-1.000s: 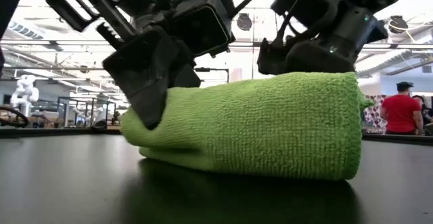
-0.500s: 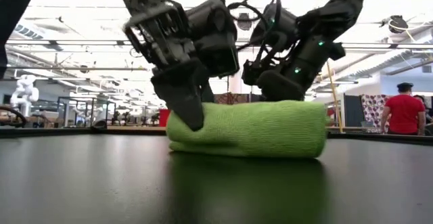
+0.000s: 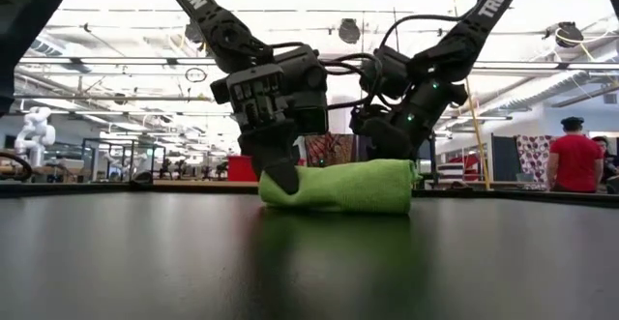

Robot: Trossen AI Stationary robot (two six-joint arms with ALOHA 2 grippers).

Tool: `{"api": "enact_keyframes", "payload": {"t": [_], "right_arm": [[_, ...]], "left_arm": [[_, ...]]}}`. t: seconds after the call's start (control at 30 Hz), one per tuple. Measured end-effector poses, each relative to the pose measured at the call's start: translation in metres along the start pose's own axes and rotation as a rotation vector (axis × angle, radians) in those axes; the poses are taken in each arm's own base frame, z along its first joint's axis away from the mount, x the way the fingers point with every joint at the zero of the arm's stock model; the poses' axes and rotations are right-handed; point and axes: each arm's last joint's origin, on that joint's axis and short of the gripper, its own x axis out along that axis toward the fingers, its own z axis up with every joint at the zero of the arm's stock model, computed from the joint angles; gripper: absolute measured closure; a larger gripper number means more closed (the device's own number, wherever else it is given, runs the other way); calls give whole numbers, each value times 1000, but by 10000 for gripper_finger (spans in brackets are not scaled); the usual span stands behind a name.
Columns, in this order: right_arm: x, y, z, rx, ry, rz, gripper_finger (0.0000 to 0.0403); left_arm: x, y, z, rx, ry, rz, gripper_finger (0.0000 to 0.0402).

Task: Roll towel
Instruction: Roll the green microfiber towel

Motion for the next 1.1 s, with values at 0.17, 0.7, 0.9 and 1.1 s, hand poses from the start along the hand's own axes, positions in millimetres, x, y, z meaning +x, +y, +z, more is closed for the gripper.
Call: {"api": "enact_keyframes", "payload": {"t": [0.17, 0.7, 0.9, 1.1], "right_arm": [[-4, -4, 4, -49, -36, 40, 318], [-33, 29, 12, -72, -71, 112, 255], [-22, 42, -1, -96, 29, 123, 268], [-6, 39, -10, -90, 89, 110, 280]], "left_arm": [[-1, 1, 0, -4, -2, -4, 397], [15, -20, 1, -3, 40, 72, 397], [14, -23, 9, -8, 19, 103, 397], [15, -28, 9, -19, 54, 147, 397]]}}
